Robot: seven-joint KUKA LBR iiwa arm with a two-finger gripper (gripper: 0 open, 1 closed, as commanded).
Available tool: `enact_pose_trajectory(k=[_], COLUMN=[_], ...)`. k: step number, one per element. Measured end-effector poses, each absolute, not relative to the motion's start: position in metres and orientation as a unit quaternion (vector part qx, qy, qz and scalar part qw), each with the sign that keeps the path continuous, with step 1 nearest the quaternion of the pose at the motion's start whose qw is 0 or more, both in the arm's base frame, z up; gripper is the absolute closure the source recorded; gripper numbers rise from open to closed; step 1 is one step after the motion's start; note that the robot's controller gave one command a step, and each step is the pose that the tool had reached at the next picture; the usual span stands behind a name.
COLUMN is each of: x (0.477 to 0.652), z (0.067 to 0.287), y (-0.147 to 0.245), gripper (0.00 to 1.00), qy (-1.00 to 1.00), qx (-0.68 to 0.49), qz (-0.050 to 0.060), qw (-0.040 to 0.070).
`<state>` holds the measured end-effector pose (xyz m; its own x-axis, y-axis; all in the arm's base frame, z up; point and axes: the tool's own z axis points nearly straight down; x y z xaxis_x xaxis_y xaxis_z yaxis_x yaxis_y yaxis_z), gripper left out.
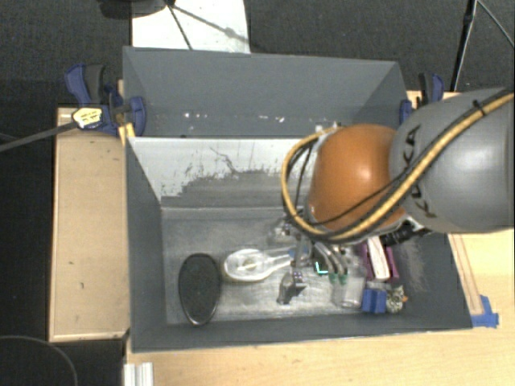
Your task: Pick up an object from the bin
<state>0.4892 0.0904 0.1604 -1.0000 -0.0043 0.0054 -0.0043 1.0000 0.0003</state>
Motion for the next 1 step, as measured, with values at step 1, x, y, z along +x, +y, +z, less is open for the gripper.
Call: enact_pose_trajectory(k=[1], x=[0.5495], z=[0.0749], y=[0.0825], gripper=[0.00], qy=[-0.995], qx=[-0.100], qz=[-0.001], qw=[-0.002])
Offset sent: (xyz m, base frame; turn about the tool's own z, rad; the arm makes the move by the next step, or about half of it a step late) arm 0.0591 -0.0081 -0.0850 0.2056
